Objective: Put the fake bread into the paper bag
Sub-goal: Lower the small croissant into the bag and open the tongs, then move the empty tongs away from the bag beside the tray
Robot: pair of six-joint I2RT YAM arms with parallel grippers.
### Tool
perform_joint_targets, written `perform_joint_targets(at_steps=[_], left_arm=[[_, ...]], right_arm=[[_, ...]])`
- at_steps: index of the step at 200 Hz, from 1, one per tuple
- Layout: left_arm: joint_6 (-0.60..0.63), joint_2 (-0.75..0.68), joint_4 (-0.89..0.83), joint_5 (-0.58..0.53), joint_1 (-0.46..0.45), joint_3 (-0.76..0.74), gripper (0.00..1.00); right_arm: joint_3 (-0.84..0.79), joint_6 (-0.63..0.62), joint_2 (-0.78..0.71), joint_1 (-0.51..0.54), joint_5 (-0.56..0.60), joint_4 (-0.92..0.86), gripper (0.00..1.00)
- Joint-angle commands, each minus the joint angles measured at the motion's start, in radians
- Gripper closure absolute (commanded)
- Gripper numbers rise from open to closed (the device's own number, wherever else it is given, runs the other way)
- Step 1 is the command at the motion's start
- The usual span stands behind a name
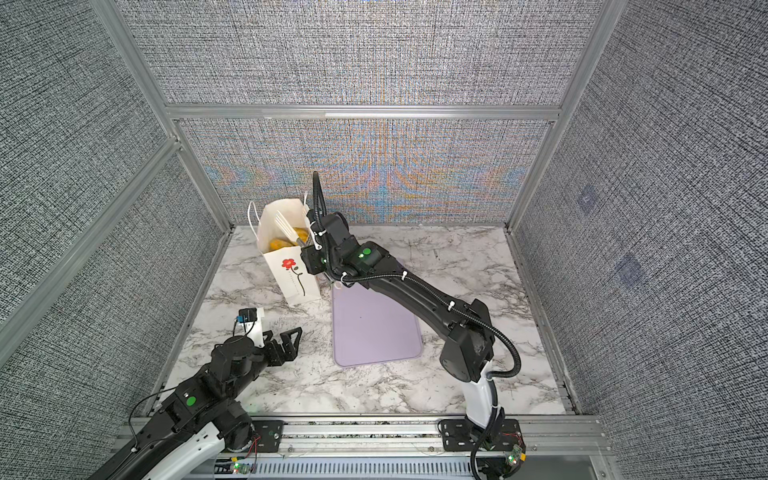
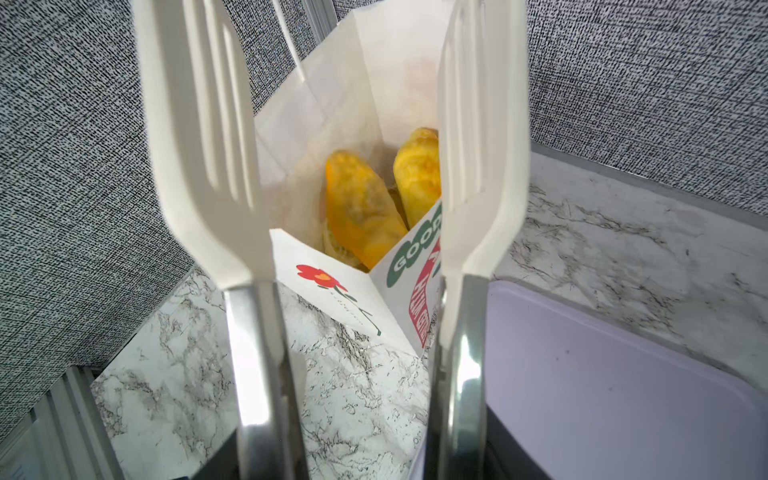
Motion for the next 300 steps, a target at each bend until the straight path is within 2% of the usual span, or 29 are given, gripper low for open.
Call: perform_joint_targets(at_steps=[1, 24, 45, 73, 127, 147, 175, 213, 258, 300], left_arm=[[0.0, 0.002, 0.011, 0.003, 0.001, 0.0, 0.01], [0.0, -0.005, -0.011, -0.006, 0.001, 0.009, 0.01], [-0.001, -0.022, -0.013, -0.013, 0.001, 0.004, 0.01], [-0.006, -0.015, -0.01, -0.016, 0.001, 0.002, 0.01], [-0.004, 0.033, 0.027, -0.014, 0.001, 0.006, 0.01], [-0.004, 0.043, 0.03, -0.018, 0.001, 0.01, 0.01], [-0.001, 0.045, 0.031, -0.031, 0.001, 0.007, 0.01], [-0.004, 0.049, 0.034, -0.029, 0.001, 0.005, 0.01], [-0.008, 0.043, 0.03, -0.032, 0.0, 0.0, 0.01], [-0.01, 0.032, 0.019, -0.034, 0.001, -0.006, 0.01]], right_arm=[[-0.018, -0.012, -0.031, 0.0, 0.013, 0.019, 0.43], [-0.094, -0.049, -0.106, 0.011, 0.019, 0.034, 0.43], [-0.215, -0.083, -0.22, 0.016, 0.069, 0.054, 0.43], [-0.423, -0.129, -0.379, 0.003, 0.227, 0.057, 0.43], [-0.848, -0.077, -0.653, -0.116, 0.463, 0.083, 0.43], [-0.991, -0.038, -0.72, -0.184, 0.508, 0.11, 0.44], [-1.183, 0.023, -0.761, -0.28, 0.49, 0.159, 0.43], [-1.326, 0.081, -0.723, -0.397, 0.361, 0.269, 0.43], [-1.341, 0.108, -0.595, -0.447, 0.28, 0.339, 0.43], [-1.288, 0.118, -0.466, -0.465, 0.238, 0.315, 0.41]])
